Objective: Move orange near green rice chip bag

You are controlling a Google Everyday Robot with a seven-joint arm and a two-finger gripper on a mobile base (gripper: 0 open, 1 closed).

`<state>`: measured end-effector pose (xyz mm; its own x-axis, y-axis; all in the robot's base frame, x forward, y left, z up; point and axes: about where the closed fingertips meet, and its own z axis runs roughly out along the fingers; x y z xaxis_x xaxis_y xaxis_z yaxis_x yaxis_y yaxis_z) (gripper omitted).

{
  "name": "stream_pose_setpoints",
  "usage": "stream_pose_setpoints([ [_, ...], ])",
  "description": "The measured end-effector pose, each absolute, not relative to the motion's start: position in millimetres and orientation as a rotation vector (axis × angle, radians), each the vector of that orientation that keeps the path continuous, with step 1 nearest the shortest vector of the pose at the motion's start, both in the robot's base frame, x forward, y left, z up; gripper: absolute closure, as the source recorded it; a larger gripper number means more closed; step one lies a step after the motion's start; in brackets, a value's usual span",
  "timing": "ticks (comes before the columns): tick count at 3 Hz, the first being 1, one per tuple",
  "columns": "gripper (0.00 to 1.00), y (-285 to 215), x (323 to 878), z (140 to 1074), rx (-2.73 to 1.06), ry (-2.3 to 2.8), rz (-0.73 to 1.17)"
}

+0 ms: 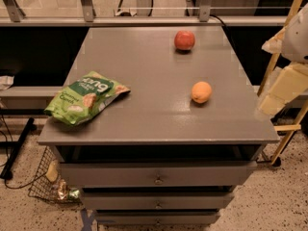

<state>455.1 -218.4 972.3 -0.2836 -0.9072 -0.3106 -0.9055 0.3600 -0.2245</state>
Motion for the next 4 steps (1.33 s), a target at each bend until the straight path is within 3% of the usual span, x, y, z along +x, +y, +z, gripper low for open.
stream_pose_setpoints([
  [2, 0.0, -206.8, 513.0, 936.2, -1.33, 2.328, 0.149],
  [4, 0.0, -203.6, 546.1, 882.9, -1.202, 2.466, 0.122],
])
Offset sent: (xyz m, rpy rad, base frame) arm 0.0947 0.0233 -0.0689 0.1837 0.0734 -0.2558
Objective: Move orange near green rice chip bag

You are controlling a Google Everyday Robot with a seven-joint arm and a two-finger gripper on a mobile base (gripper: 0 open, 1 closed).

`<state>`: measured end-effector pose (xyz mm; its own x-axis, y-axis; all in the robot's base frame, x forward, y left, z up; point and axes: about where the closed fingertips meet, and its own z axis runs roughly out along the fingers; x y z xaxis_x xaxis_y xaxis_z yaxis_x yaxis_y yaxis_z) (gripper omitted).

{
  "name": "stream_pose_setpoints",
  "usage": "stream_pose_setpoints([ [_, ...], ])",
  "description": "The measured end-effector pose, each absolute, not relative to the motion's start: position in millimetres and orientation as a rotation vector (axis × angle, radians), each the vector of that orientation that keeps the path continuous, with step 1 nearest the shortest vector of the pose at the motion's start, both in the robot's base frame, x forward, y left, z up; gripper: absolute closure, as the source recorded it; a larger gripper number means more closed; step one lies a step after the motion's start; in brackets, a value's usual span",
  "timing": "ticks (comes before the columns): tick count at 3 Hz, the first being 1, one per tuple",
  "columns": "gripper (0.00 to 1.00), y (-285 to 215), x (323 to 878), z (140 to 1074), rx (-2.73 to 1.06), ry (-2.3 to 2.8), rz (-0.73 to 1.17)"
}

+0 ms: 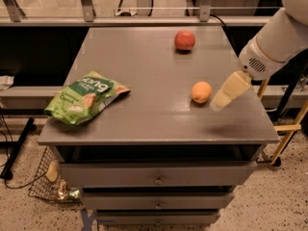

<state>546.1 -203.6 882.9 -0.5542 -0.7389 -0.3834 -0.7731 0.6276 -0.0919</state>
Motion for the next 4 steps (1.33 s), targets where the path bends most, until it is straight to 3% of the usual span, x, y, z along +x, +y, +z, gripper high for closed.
stream_pose_setpoints([
  [3, 0.0, -159.0, 571.2, 859.2, -1.314, 2.461, 0.175],
  [4, 0.19, -152.1, 574.8, 852.5, -1.326, 2.455, 0.194],
])
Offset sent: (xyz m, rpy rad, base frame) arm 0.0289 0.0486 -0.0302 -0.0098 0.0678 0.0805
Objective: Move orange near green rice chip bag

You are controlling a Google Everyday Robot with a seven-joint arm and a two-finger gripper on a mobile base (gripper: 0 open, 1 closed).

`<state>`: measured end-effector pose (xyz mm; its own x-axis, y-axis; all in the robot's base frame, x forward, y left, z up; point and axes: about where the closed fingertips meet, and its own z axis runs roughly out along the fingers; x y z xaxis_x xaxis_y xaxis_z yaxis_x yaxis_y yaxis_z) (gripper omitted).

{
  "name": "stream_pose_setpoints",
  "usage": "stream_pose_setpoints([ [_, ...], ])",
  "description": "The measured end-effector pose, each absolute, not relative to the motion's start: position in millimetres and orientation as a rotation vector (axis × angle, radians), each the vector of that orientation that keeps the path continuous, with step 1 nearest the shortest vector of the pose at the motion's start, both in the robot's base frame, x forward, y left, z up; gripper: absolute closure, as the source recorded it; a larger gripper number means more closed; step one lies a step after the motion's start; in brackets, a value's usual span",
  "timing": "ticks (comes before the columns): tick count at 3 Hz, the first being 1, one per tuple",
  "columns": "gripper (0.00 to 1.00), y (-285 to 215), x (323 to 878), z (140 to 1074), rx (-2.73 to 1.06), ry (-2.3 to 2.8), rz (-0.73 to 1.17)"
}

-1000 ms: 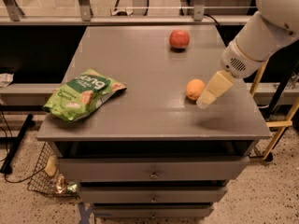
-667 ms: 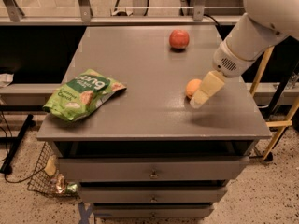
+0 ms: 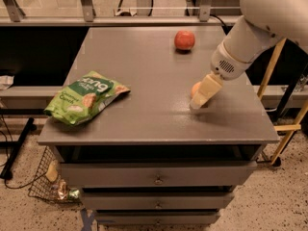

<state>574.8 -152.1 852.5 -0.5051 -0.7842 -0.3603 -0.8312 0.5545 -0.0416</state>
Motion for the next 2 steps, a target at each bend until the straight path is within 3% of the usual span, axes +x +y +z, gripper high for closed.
stream_pose_setpoints([
  [2, 0.64, -146.8, 574.8, 841.6, -1.3, 2.465, 0.226],
])
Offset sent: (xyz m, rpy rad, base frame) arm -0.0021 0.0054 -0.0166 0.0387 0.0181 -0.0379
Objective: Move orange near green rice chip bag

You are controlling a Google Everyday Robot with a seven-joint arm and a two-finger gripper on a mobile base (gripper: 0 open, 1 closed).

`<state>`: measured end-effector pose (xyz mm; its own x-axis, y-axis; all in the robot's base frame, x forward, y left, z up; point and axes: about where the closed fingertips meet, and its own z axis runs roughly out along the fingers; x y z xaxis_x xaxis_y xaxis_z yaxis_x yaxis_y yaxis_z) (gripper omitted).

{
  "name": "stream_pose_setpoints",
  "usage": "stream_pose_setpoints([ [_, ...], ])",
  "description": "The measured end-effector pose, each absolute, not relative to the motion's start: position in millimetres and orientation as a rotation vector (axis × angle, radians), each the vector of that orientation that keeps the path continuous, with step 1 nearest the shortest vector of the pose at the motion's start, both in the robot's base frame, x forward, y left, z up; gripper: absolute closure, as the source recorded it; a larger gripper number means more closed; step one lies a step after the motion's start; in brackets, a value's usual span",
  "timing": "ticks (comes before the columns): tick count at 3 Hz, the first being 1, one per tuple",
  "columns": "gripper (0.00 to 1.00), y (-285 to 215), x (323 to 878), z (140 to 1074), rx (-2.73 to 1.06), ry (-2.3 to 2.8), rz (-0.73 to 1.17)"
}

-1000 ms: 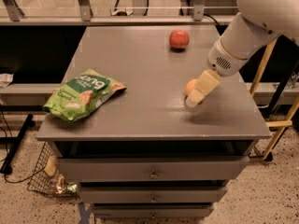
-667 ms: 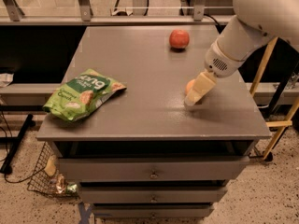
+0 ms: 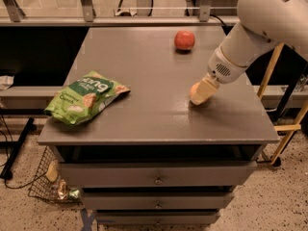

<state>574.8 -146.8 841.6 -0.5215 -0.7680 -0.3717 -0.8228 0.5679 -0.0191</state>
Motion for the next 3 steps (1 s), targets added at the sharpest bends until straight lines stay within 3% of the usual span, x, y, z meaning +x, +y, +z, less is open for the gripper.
stream_pose_setpoints([
  [1, 0.87, -142.4, 572.9, 862.2, -1.292, 2.399, 0.233],
  [2, 1.0, -137.1, 566.7, 918.0, -1.303, 2.235, 0.207],
  [3, 1.0, -136.4, 565.6, 921.9, -1.316, 2.217, 0.203],
])
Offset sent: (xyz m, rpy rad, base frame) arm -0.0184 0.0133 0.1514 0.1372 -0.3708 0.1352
